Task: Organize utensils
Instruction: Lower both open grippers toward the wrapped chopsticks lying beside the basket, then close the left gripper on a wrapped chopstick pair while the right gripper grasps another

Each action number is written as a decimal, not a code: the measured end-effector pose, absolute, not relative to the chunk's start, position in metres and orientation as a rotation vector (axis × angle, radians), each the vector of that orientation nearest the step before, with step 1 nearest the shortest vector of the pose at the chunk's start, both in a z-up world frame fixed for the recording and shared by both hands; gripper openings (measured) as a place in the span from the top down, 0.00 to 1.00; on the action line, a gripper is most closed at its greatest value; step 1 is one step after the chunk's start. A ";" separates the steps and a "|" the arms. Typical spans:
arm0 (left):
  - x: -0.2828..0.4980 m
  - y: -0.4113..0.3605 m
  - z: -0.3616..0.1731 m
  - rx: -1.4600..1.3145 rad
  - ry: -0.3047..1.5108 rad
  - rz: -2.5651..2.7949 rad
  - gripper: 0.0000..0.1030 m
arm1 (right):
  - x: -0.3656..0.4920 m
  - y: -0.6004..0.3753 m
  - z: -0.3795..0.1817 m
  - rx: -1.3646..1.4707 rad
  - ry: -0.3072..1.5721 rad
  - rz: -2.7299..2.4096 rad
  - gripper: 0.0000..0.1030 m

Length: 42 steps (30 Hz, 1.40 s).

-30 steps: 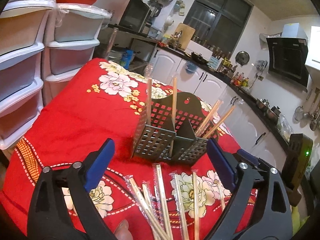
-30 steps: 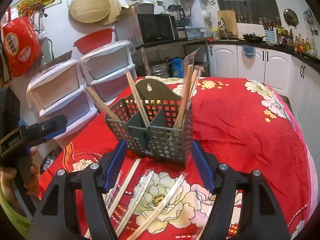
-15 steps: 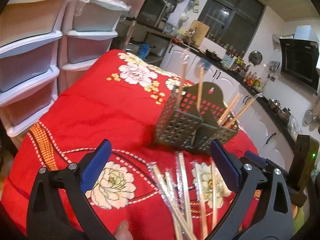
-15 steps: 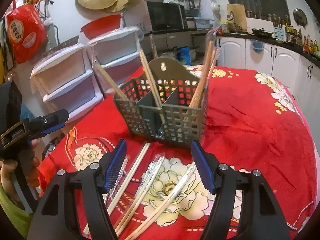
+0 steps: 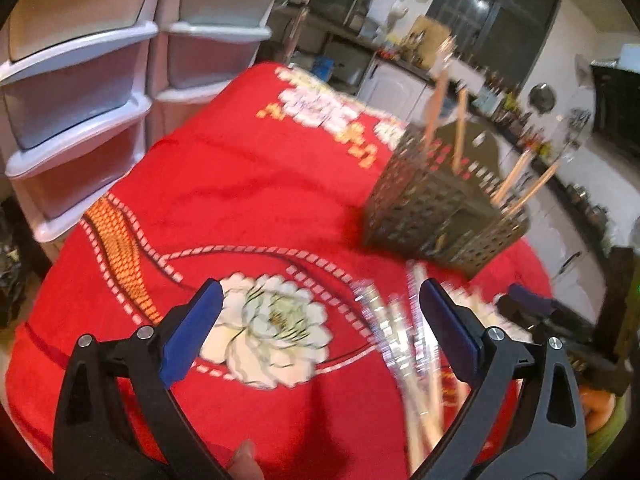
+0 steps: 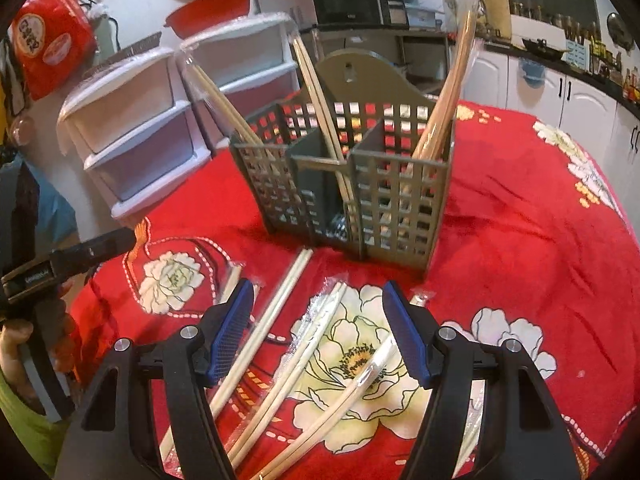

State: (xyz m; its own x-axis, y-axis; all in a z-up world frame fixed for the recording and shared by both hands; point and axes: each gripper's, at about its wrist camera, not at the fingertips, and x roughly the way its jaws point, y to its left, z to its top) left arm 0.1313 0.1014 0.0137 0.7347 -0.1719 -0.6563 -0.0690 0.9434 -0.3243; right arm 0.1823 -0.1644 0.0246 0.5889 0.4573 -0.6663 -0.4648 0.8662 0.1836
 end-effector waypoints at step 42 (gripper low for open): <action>0.191 0.063 -0.037 -0.444 0.963 -0.268 0.66 | 0.232 -0.129 -0.030 -0.077 0.975 0.505 0.56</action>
